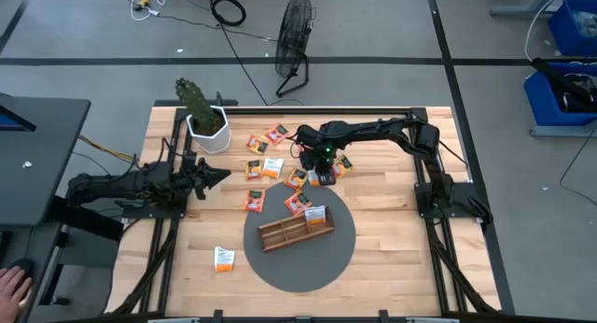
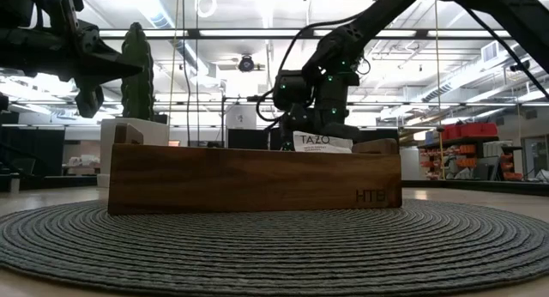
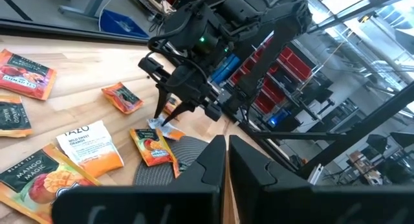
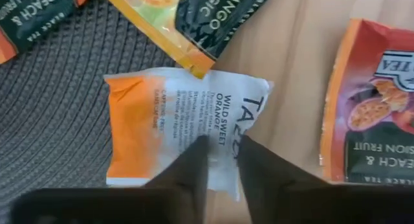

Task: Pick & Place Tea
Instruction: Put the top right white tea bag into the right section of the wooden organizer

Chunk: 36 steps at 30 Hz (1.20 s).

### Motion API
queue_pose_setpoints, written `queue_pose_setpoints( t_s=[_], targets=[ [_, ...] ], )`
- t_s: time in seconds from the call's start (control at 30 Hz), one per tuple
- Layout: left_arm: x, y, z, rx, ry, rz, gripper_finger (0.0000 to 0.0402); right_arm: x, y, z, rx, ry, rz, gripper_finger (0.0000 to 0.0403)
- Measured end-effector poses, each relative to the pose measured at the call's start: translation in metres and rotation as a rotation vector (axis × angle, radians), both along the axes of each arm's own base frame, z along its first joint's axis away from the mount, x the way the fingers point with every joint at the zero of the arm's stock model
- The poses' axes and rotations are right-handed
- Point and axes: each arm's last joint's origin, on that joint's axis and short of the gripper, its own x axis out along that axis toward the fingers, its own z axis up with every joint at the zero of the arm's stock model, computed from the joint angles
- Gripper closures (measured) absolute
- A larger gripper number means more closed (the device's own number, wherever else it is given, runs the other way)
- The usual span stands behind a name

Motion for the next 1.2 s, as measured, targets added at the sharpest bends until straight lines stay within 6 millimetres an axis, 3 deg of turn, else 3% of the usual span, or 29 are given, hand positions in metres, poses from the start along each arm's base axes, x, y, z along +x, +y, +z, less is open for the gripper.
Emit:
queue_pose_setpoints(
  t_s=[0.13,0.33,0.6,0.83,1.2],
  targets=[
    [0.000,0.000,0.000,-0.002,-0.001,0.000,0.0378,-0.001,0.000,0.003,-0.005,-0.001,-0.008,0.0391],
    [0.000,0.000,0.000,-0.002,-0.001,0.000,0.0378,-0.007,0.001,0.017,-0.114,0.025,-0.045,0.0396],
    [0.000,0.000,0.000,-0.002,-0.001,0.000,0.0378,-0.010,0.014,0.054,-0.219,-0.041,-0.107,0.0401],
    [0.000,0.000,0.000,0.000,-0.002,0.000,0.0378,-0.011,0.045,0.086,-0.345,-0.107,-0.131,0.0402],
    [0.000,0.000,0.000,-0.002,-0.003,0.000,0.0378,-0.018,0.120,0.118,-0.467,-0.208,-0.174,0.0403]
  ],
)
